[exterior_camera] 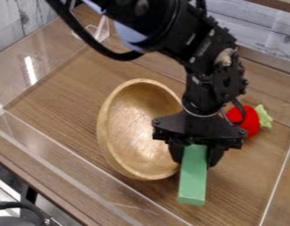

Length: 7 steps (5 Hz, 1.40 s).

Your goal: Remove the green stick from the brown bowl and put it on the table

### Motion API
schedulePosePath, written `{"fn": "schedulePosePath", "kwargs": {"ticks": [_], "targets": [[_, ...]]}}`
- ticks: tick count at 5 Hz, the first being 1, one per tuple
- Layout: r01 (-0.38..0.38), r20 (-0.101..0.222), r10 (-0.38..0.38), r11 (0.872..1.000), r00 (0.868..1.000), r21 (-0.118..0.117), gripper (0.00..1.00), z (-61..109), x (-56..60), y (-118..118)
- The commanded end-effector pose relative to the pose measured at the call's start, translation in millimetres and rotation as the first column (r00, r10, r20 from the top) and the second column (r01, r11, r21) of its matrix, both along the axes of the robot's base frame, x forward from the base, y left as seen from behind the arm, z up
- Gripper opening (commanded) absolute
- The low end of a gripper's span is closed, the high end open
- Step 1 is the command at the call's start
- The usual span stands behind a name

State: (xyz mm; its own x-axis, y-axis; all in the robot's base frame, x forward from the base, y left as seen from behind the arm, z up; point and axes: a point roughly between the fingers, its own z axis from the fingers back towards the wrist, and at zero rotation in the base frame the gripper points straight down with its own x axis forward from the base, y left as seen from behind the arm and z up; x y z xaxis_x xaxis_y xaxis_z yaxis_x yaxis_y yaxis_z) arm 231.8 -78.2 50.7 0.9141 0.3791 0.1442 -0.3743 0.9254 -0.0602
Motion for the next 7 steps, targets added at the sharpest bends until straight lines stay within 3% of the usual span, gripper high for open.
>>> {"fn": "schedulePosePath", "kwargs": {"ticks": [1, 2, 5, 7], "targets": [[-0.026, 0.033, 0.026, 1.000, 0.999, -0.007, 0.00, 12.0, -0.4, -8], [-0.049, 0.029, 0.049, 0.999, 0.998, -0.006, 0.00, 16.3, -4.0, -13], [-0.009, 0.018, 0.009, 1.000, 1.000, -0.004, 0.00, 22.9, -2.4, -18], [-0.057, 0.010, 0.057, 0.998, 0.998, -0.004, 0.00, 33.2, 12.6, -9]]}}
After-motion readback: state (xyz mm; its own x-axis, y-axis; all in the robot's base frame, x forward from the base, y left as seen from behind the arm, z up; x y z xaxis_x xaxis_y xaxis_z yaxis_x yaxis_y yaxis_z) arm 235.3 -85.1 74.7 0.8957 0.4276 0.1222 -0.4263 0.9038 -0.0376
